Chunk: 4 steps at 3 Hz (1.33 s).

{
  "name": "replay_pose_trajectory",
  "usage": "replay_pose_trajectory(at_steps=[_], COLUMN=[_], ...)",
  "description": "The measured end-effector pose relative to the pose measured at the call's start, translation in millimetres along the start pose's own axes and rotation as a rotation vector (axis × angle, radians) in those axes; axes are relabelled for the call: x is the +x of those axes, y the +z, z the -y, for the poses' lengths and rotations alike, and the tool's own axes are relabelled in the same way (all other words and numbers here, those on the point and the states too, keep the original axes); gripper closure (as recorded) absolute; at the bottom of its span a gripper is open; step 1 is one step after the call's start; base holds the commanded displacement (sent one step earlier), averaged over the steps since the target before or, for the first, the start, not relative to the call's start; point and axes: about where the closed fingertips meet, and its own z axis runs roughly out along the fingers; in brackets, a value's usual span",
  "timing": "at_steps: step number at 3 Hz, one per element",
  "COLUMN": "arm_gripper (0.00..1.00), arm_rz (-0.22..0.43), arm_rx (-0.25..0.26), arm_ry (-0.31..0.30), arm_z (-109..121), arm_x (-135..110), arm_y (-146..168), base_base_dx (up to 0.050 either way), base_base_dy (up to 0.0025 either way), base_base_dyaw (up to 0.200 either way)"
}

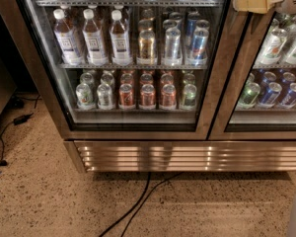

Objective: Open left fridge door

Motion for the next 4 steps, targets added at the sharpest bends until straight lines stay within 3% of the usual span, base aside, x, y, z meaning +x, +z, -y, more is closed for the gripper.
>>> replay_pose_trajectory(at_steps=[4], arm_gripper=[1.0], arm_rz=[-0.001], arm_rx=[-0.008], arm_ry=[0.002], arm_z=[8.5], arm_x=[-0.5], arm_y=[-0.7], base_base_dx=[0.0], base_base_dy=[0.0], base_base_dyaw=[0.0])
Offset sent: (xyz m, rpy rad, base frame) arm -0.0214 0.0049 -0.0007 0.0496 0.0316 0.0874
